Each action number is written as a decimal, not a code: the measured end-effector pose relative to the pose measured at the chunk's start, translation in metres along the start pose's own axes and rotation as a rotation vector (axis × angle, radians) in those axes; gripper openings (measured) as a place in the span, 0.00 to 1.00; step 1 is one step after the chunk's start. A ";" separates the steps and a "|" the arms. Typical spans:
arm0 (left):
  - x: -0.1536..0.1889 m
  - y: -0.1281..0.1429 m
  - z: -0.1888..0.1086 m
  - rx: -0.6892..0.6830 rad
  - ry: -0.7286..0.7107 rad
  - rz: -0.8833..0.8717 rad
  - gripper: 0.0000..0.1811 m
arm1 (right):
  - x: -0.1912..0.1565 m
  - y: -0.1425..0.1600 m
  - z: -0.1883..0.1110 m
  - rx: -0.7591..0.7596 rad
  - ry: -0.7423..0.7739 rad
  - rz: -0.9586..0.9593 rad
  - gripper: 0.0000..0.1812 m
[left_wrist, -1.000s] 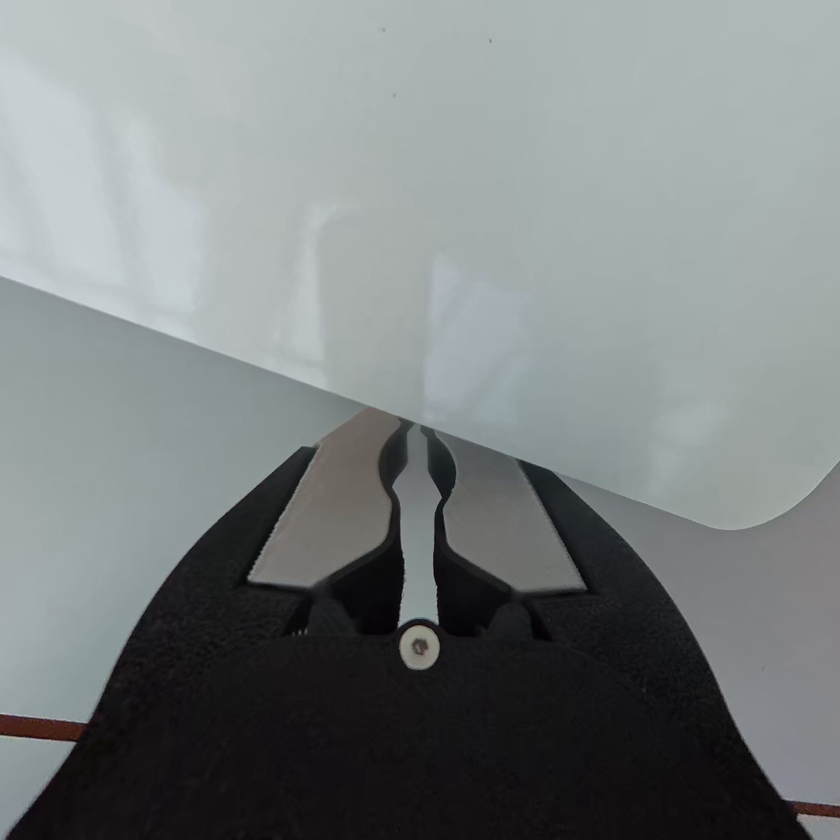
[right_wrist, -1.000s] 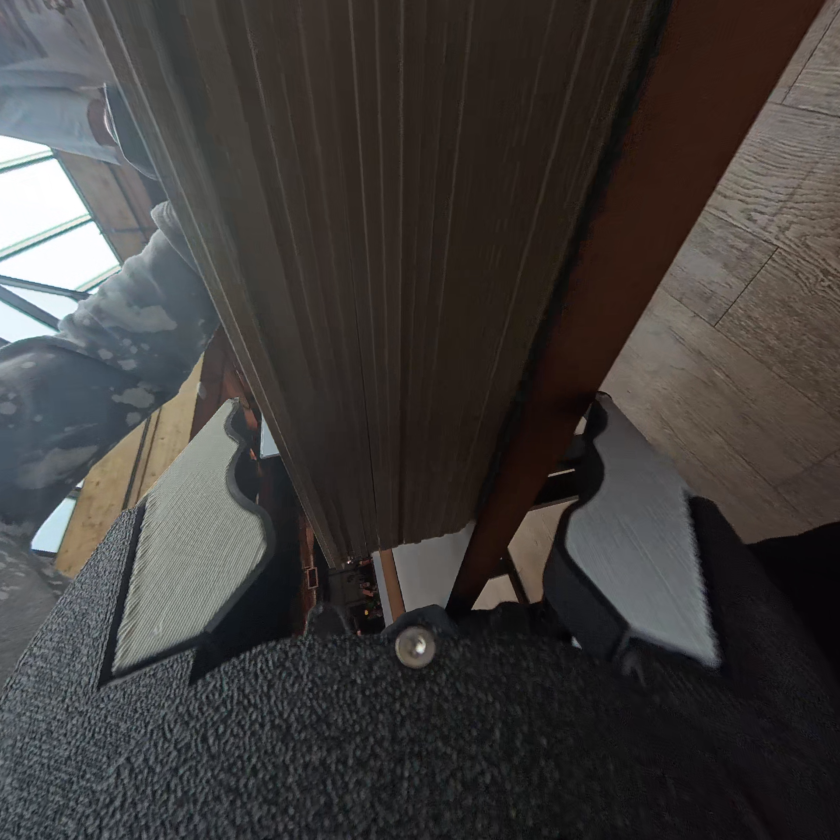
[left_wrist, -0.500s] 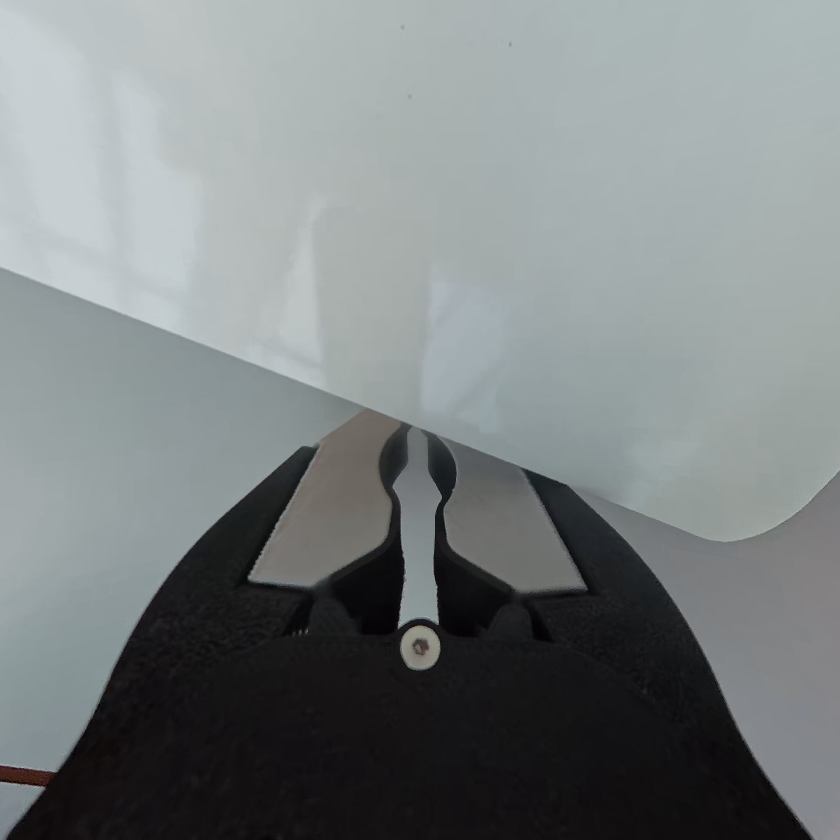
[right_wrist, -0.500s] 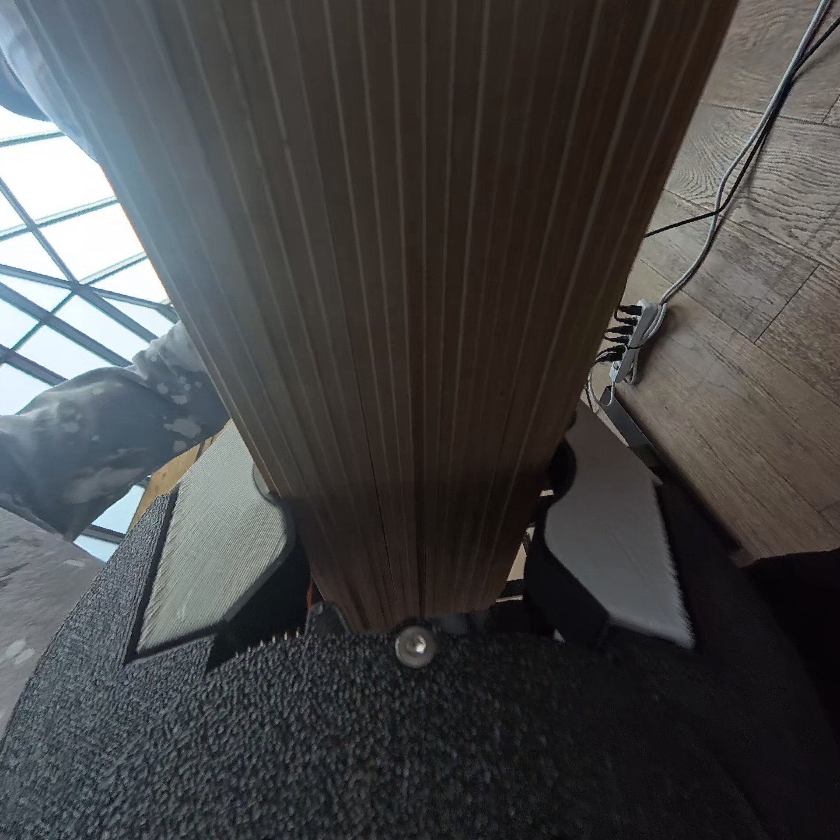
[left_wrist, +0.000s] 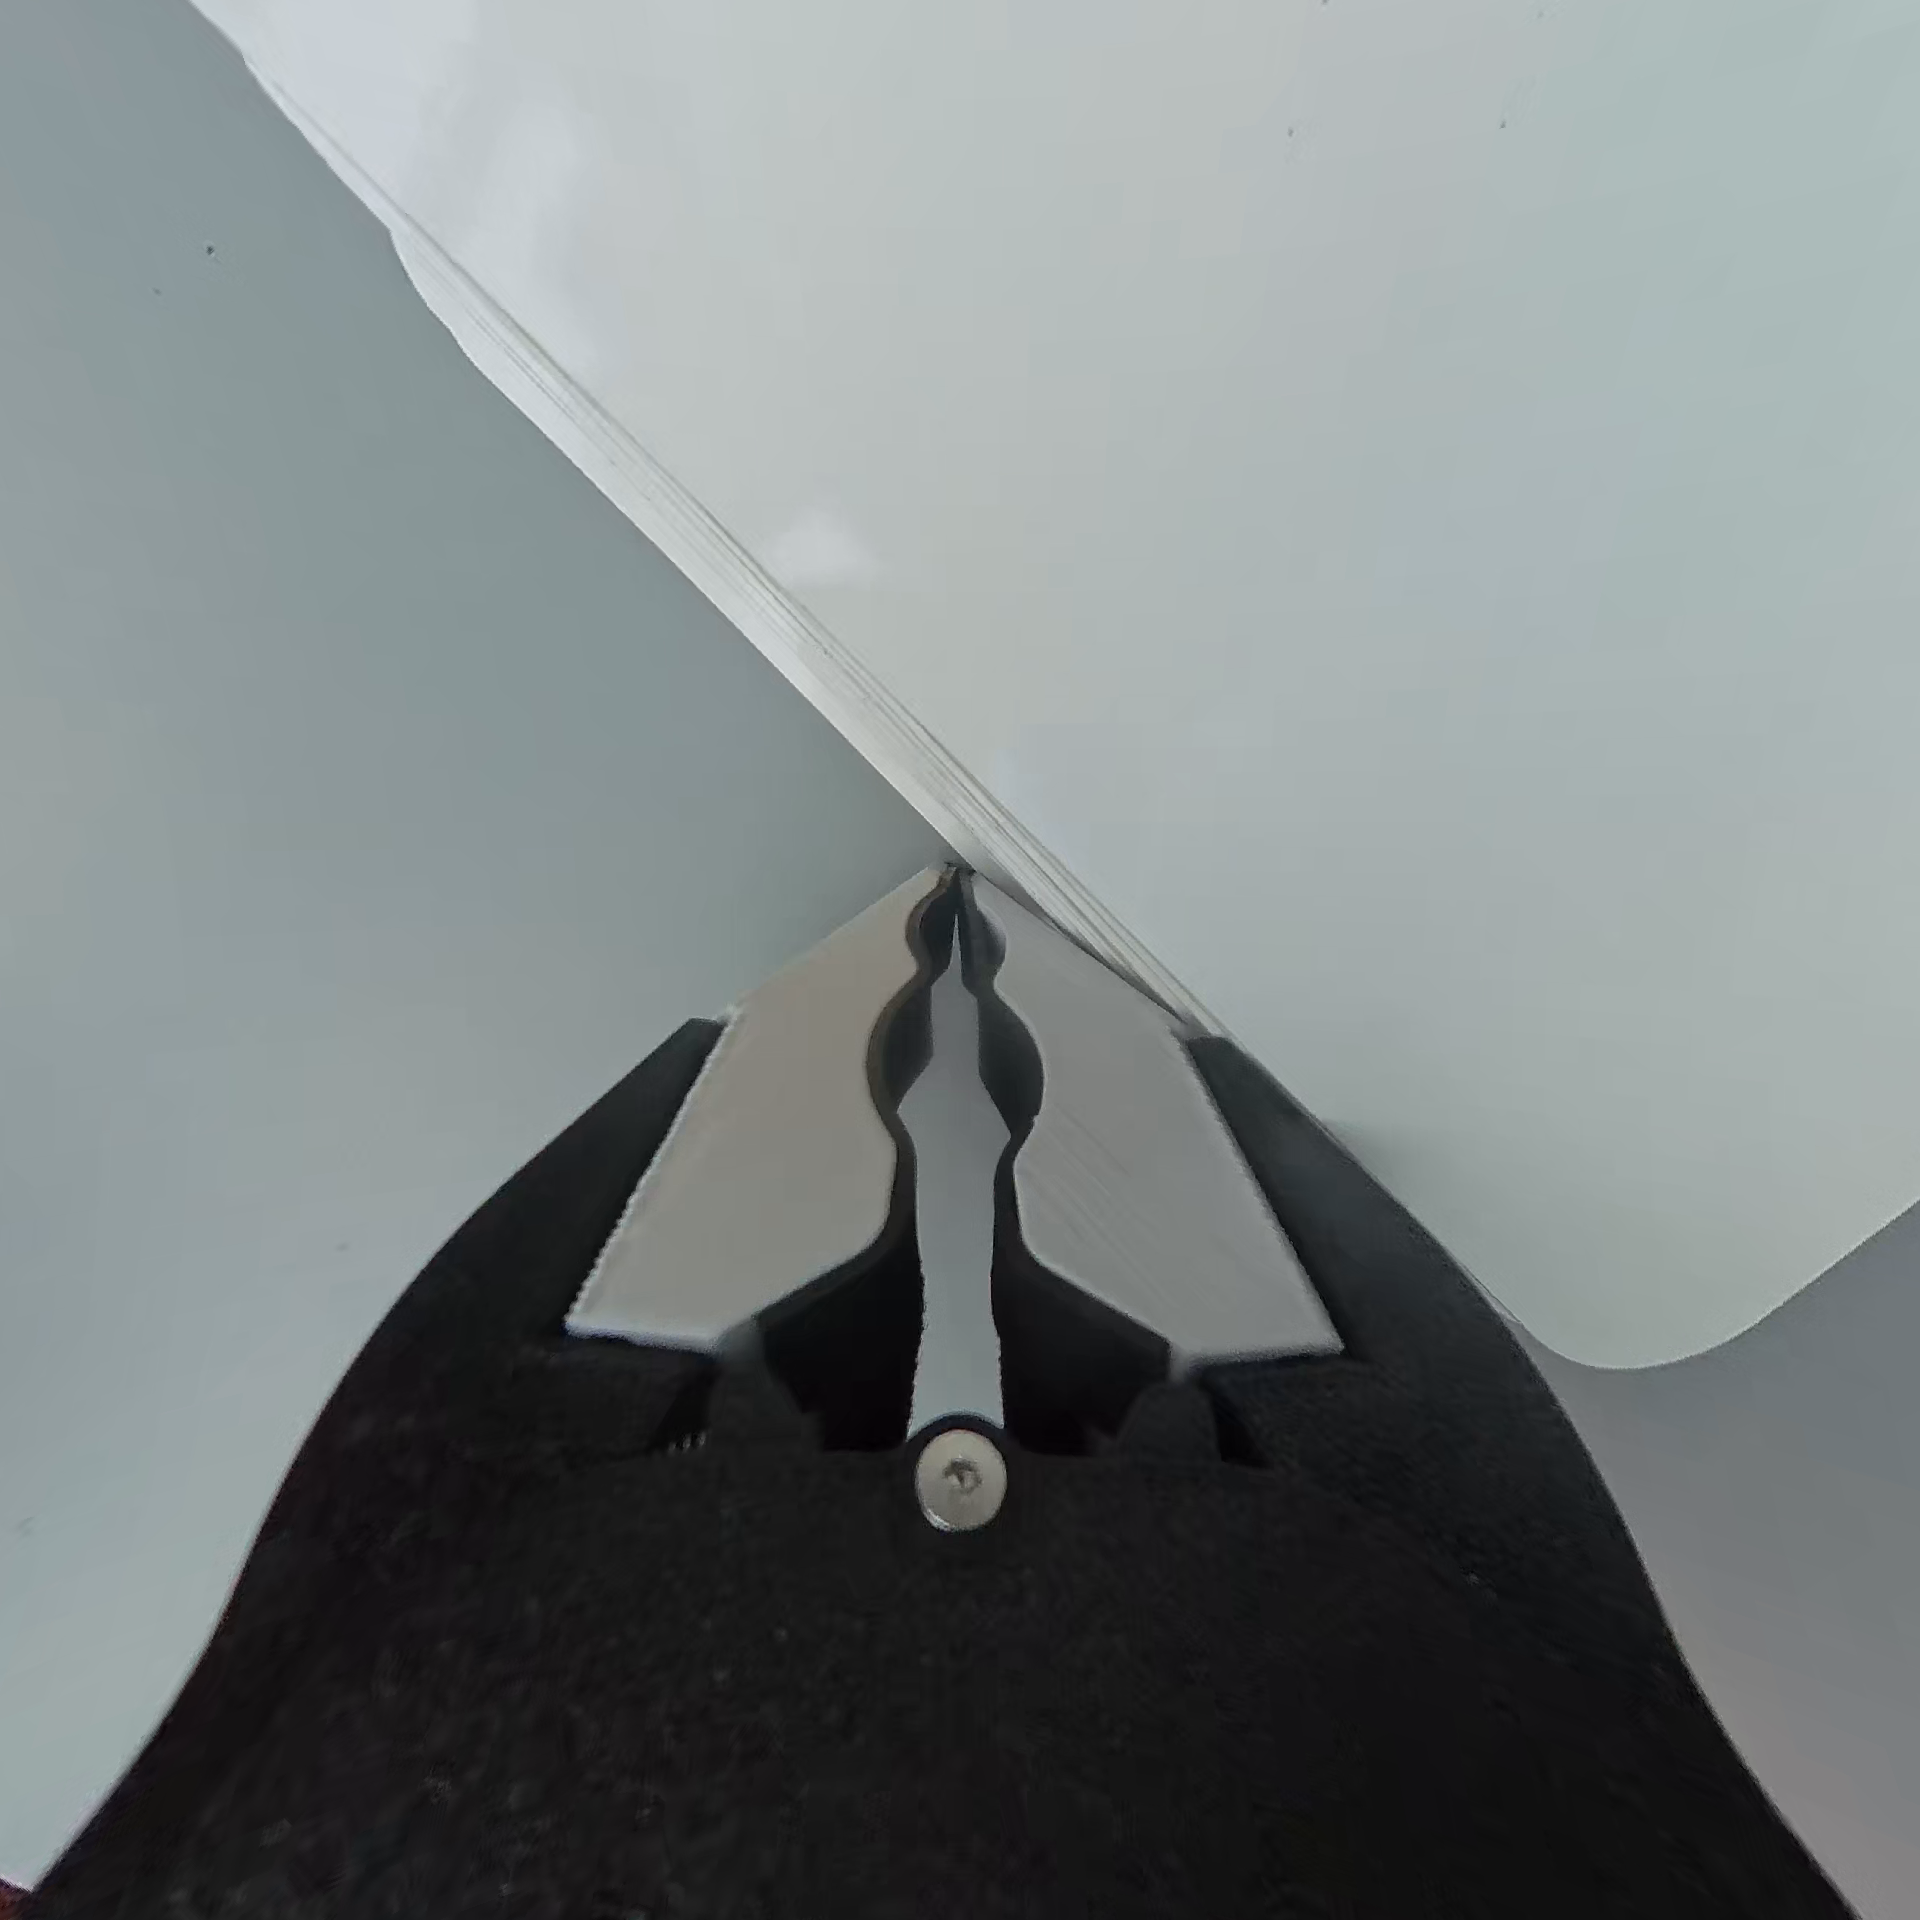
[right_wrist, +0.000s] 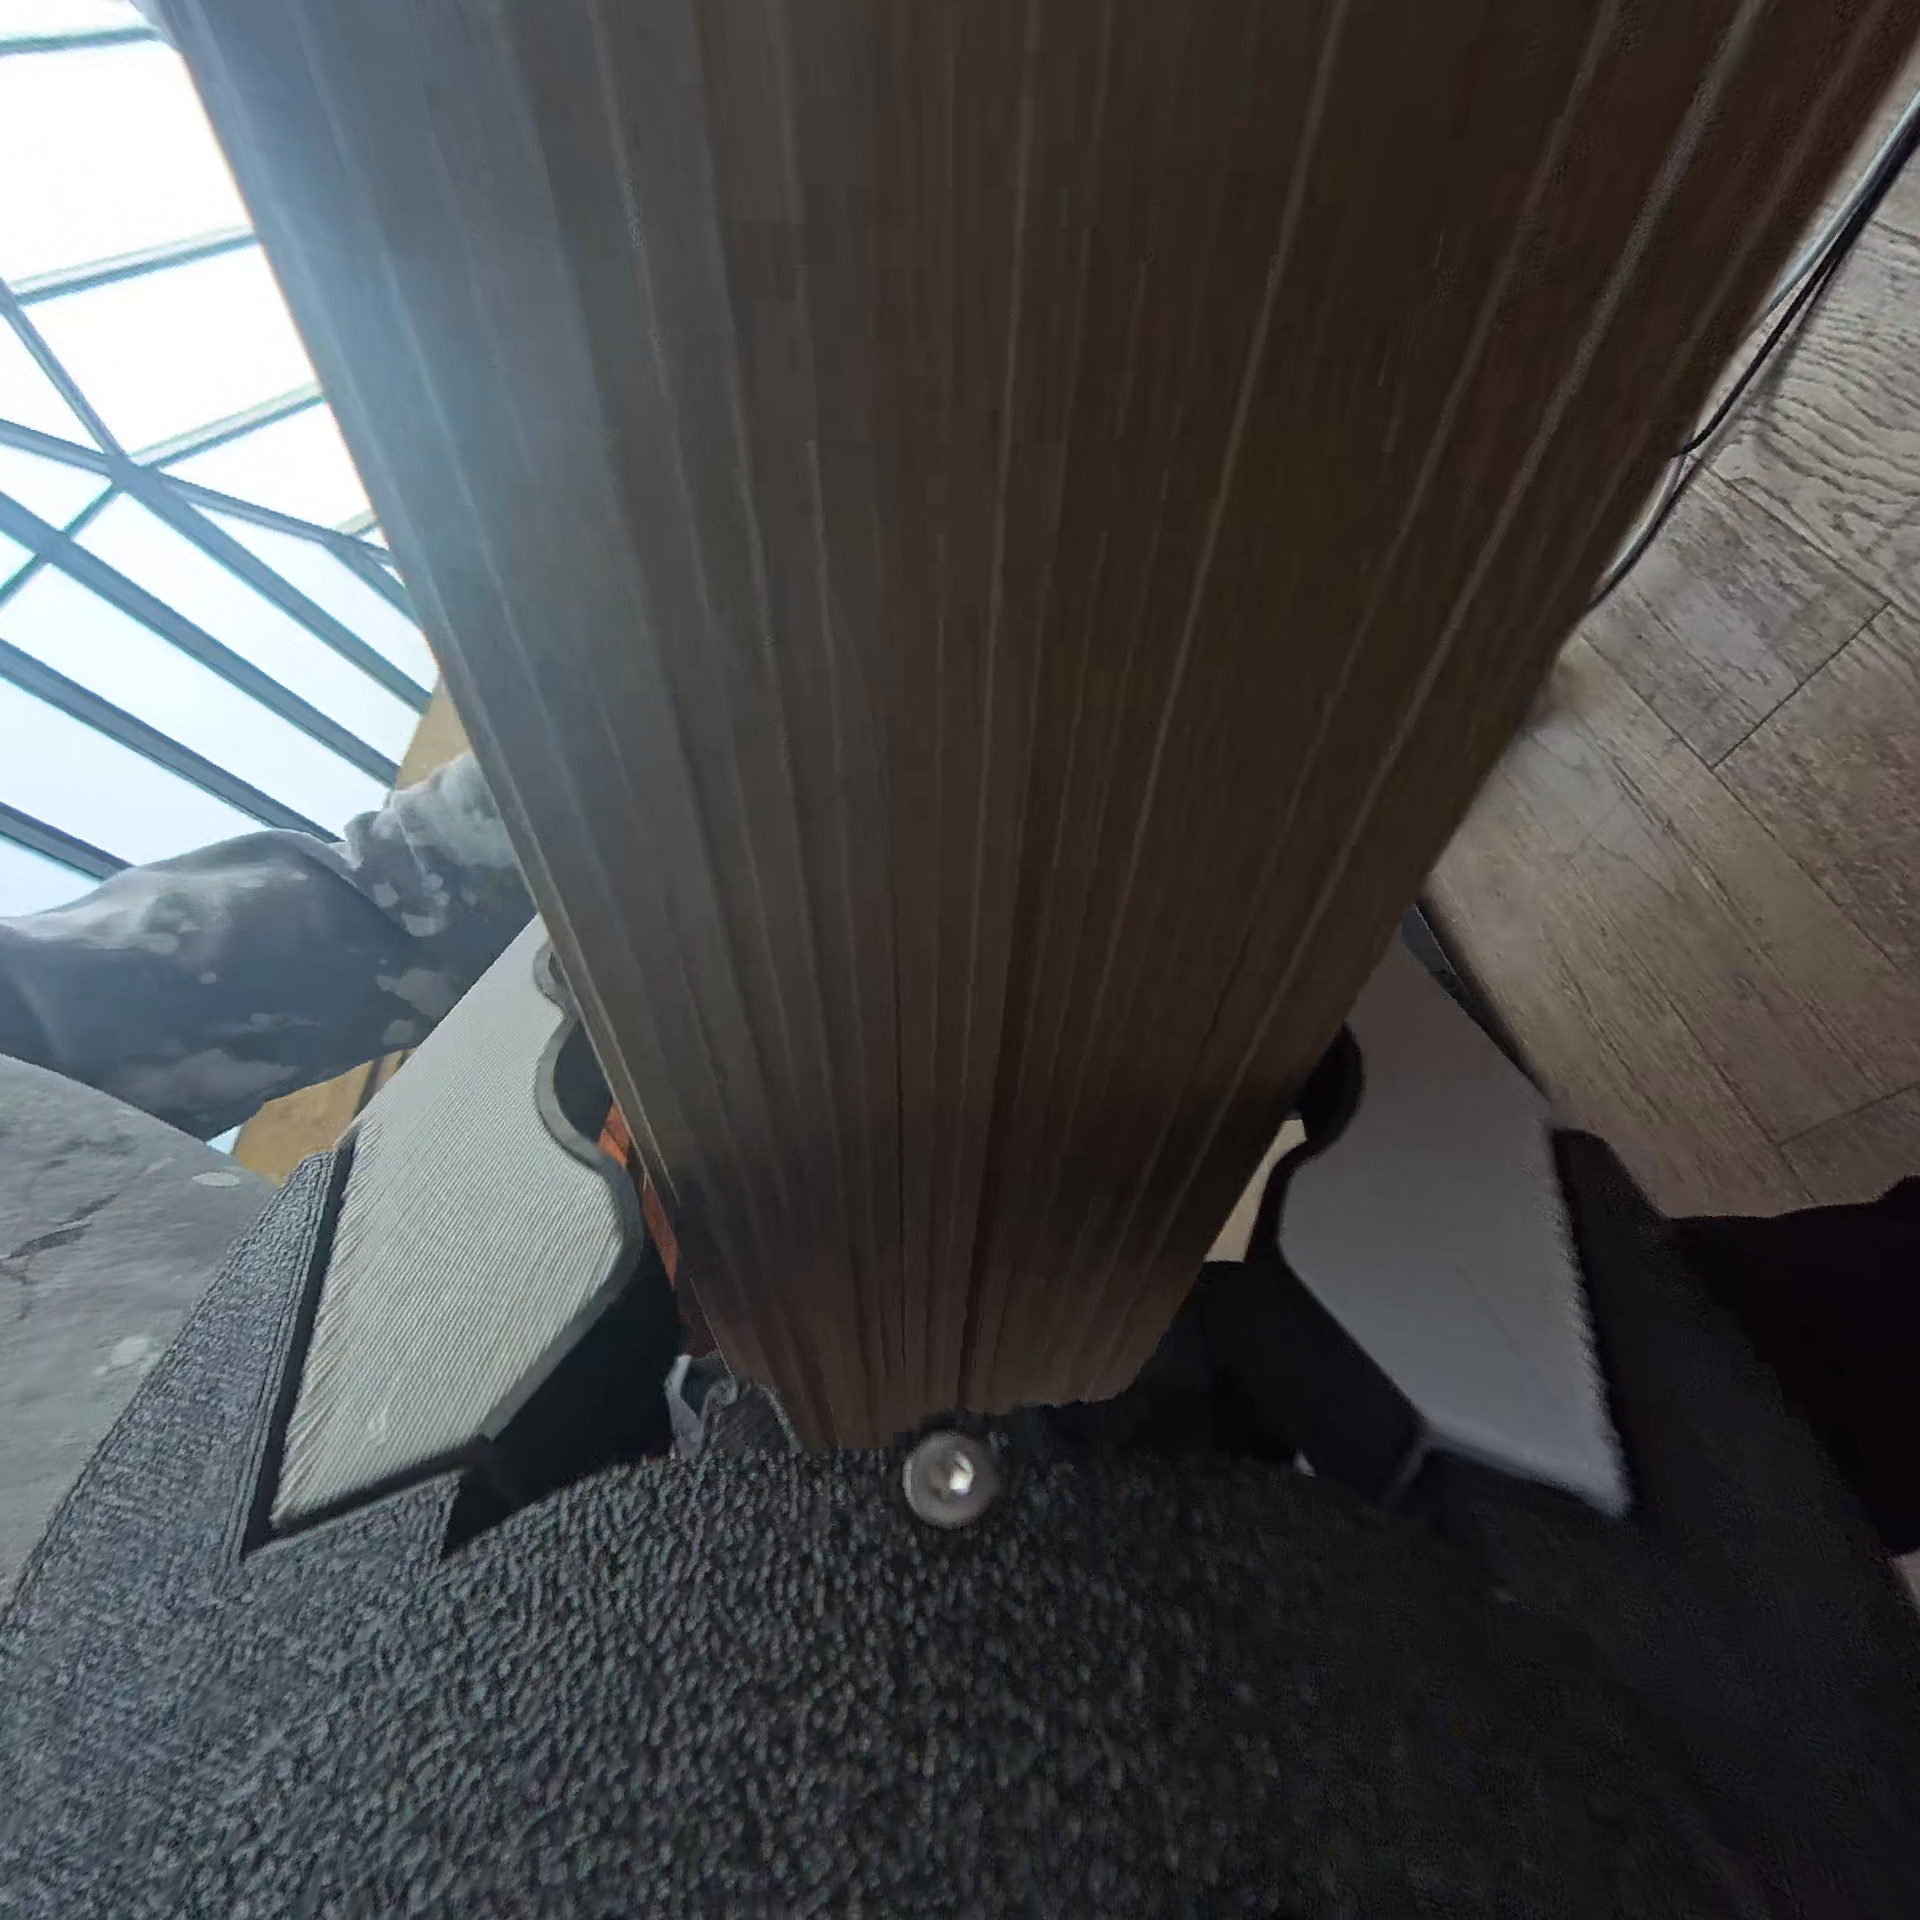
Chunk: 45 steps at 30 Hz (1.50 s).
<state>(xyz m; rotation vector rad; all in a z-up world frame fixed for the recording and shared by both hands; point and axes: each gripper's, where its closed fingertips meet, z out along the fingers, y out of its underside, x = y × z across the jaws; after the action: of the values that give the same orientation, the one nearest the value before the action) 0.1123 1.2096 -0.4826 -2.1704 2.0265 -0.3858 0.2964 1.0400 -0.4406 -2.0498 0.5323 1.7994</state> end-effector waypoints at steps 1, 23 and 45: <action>0.000 0.000 0.000 0.009 -0.003 -0.009 0.00 | 0.001 0.000 0.003 0.000 0.018 -0.010 0.76; 0.053 0.010 0.002 -0.002 -0.158 -0.501 0.00 | -0.003 -0.041 -0.026 -0.283 -0.087 0.043 0.75; 0.183 -0.013 -0.064 1.033 -0.203 -1.620 0.23 | 0.000 -0.077 -0.047 -0.789 -0.086 -0.033 0.73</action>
<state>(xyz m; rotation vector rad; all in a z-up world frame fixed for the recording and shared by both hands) 0.1165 1.0333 -0.4025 -2.2378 -0.4648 -0.9367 0.3751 1.0831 -0.4330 -2.3911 -0.3017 2.2992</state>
